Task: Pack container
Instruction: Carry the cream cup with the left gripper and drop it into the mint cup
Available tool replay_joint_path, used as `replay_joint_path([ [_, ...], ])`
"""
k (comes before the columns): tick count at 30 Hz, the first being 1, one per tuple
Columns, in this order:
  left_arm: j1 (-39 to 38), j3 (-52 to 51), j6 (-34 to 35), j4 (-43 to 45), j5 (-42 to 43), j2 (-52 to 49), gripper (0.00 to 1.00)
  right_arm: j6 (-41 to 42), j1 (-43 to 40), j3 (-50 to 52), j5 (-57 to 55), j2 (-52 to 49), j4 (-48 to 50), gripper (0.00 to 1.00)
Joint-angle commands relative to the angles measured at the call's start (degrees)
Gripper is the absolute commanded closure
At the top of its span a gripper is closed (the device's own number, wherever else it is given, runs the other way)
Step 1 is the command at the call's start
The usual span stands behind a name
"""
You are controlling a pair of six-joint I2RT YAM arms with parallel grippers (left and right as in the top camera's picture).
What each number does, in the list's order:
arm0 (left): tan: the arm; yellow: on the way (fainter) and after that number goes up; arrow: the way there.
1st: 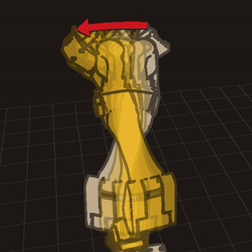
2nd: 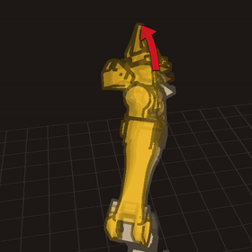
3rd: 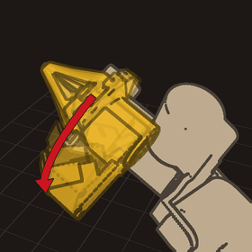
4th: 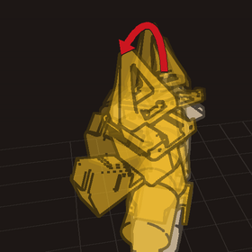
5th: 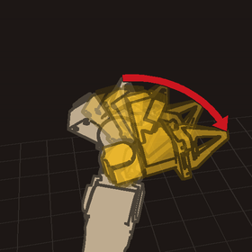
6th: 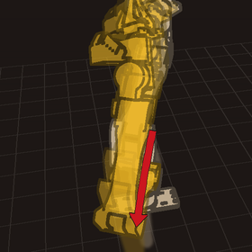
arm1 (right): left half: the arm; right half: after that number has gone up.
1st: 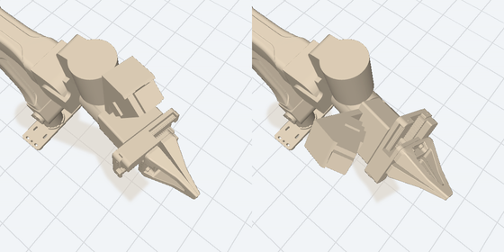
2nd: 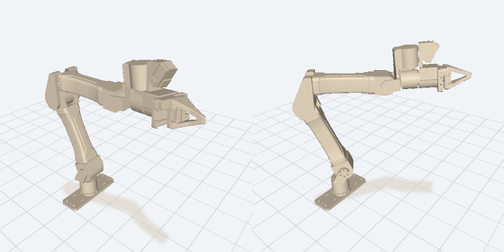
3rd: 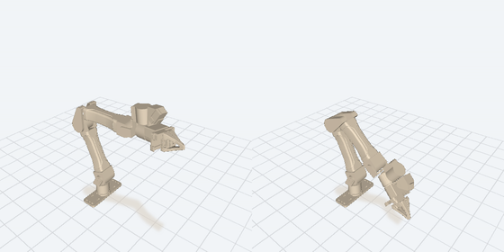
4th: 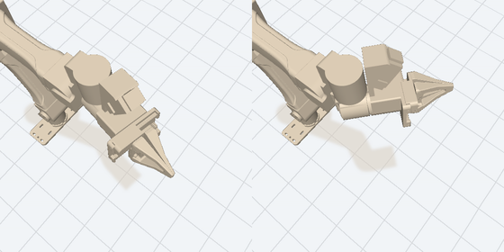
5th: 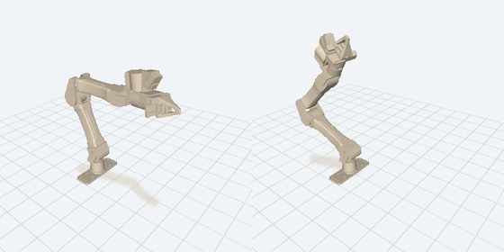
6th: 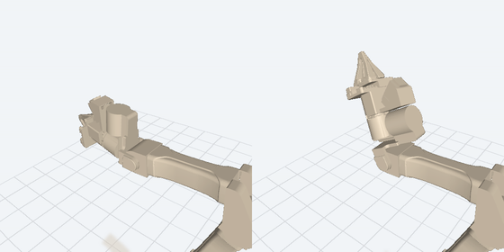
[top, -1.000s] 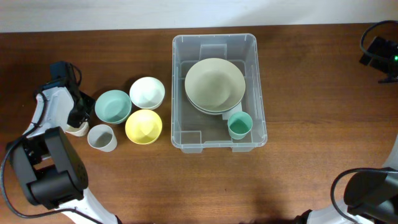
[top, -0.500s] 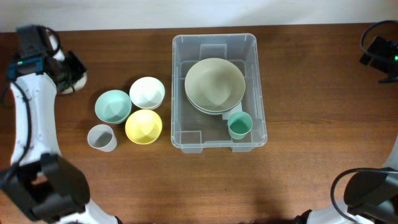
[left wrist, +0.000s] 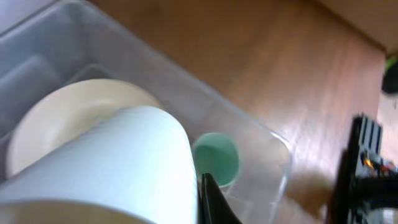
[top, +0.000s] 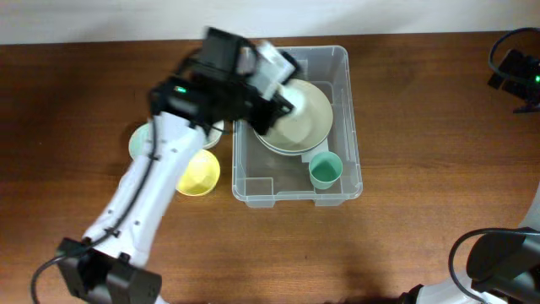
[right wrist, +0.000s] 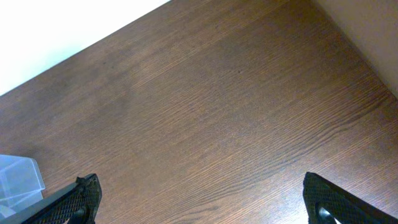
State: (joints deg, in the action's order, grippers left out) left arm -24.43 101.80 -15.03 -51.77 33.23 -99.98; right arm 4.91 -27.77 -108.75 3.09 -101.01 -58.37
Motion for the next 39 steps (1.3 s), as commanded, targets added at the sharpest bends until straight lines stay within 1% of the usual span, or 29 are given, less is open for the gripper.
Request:
replay_joint_path([
  [1, -7.5, 0.2, -2.9, -0.3, -6.9, -0.7, 1.0, 0.0, 0.0, -0.2, 0.1, 0.0, 0.0, 0.01],
  [4, -12.0, 0.2, -2.9, -0.3, -10.9, -1.8, 0.99, 0.0, 0.0, -0.2, 0.1, 0.0, 0.0, 0.01],
  [9, -16.3, 0.2, -2.8, -1.0, -12.5, -5.9, 0.99, 0.0, 0.0, -0.2, 0.1, 0.0, 0.0, 0.01],
  [16, -17.0, 0.2, -2.6, -3.0, -12.7, -9.7, 0.99, 0.0, 0.0, -0.2, 0.1, 0.0, 0.0, 0.01],
  [24, -17.6, 0.2, -2.6, -4.7, -12.7, -9.8, 0.99, 0.0, 0.0, -0.2, 0.1, 0.0, 0.0, 0.01],
  [32, -20.1, 0.2, -2.6, -5.1, -13.8, -9.8, 0.99, 0.0, 0.0, -0.2, 0.1, 0.0, 0.0, 0.01],
  [39, -20.1, 0.2, -2.6, -6.2, -14.3, -9.8, 1.0, 0.0, 0.0, -0.2, 0.1, 0.0, 0.0, 0.01],
])
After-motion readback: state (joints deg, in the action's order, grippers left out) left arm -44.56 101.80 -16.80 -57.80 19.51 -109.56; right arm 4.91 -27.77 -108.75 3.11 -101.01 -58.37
